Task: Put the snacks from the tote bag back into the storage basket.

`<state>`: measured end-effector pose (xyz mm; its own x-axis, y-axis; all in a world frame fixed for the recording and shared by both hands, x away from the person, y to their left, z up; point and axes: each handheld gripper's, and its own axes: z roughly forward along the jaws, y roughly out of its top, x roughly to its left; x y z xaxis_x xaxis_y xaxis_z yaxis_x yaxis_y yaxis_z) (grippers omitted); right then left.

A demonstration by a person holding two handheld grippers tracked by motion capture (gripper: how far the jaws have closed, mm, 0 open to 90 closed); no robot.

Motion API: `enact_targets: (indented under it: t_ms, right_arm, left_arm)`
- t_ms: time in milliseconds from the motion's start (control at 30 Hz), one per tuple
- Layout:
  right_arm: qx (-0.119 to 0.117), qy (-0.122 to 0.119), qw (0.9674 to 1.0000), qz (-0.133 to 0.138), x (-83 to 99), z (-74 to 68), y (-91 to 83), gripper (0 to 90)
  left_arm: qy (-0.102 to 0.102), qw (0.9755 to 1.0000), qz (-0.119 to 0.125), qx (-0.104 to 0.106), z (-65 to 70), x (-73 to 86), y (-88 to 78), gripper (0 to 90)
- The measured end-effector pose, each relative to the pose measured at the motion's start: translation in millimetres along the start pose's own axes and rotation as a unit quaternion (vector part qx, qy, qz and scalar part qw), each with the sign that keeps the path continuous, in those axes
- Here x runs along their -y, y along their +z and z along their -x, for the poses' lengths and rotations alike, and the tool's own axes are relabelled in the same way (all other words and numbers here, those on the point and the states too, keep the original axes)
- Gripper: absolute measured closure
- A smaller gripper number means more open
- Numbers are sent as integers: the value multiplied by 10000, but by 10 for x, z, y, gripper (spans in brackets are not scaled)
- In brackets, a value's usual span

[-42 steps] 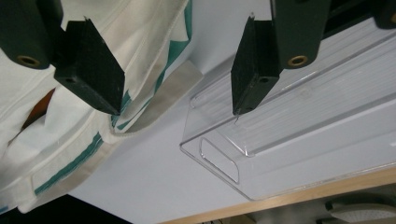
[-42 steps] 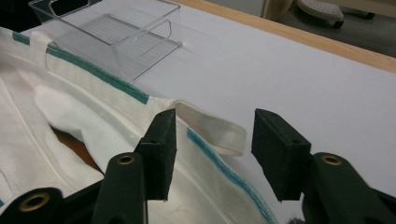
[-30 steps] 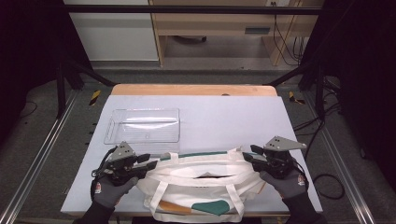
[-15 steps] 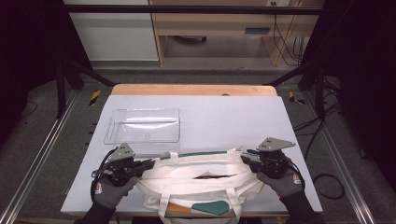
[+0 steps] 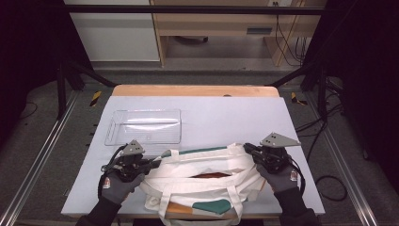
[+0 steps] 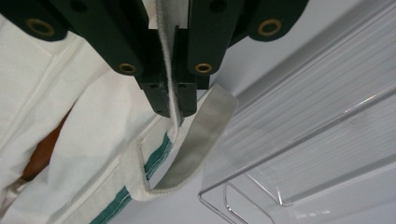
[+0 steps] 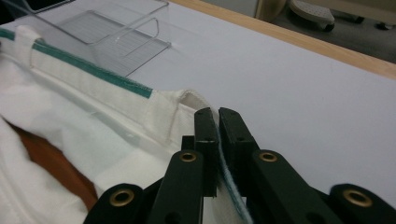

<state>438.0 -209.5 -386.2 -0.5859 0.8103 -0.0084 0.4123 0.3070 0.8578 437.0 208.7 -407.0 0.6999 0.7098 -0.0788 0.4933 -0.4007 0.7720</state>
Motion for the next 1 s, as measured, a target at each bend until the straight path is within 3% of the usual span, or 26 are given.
enact_targets:
  t_ms: [133, 233, 333, 400, 433, 467, 533, 667, 700, 733, 833, 1000]
  right_arm:
    - [112, 189, 9997, -97, 54, 66, 120, 838]
    - [222, 267, 9993, -122, 99, 67, 153, 748]
    - [310, 226, 9992, 141, 70, 58, 44, 543]
    - [359, 48, 9983, 459, 22, 11, -88, 498]
    - [359, 48, 9983, 459, 22, 11, -88, 498]
    - [231, -107, 9971, 713, -61, -76, -227, 473]
    - [118, -219, 9966, 790, -122, -168, -300, 485]
    - [-327, -357, 9976, 499, -136, -399, -245, 540]
    - [-327, -357, 9976, 499, -136, -399, -245, 540]
    - [-510, -339, 9979, 214, -72, -490, -133, 549]
    - [-578, -346, 9977, -59, 23, -546, -7, 532]
    - [-651, -443, 9965, -277, 125, -613, 91, 460]
  left_arm:
    - [-122, 9996, 144, -201, 25, 27, 41, 874]
    - [-136, 9994, 186, -268, 46, 51, 52, 874]
    - [-206, 9987, 335, -310, 54, 86, 44, 875]
    - [-223, 9988, 329, -290, 48, 97, 45, 874]
    - [-223, 9988, 329, -290, 48, 97, 45, 874]
    - [-237, 9986, 342, -317, 50, 103, 55, 874]
    - [-240, 9985, 368, -319, 50, 106, 56, 874]
    - [-250, 9983, 388, -345, 52, 109, 58, 873]
    - [-250, 9983, 388, -345, 52, 109, 58, 873]
    - [-246, 9984, 380, -340, 49, 112, 62, 873]
    - [-264, 9984, 377, -337, 50, 113, 72, 872]
    - [-301, 9984, 370, -312, 41, 119, 89, 869]
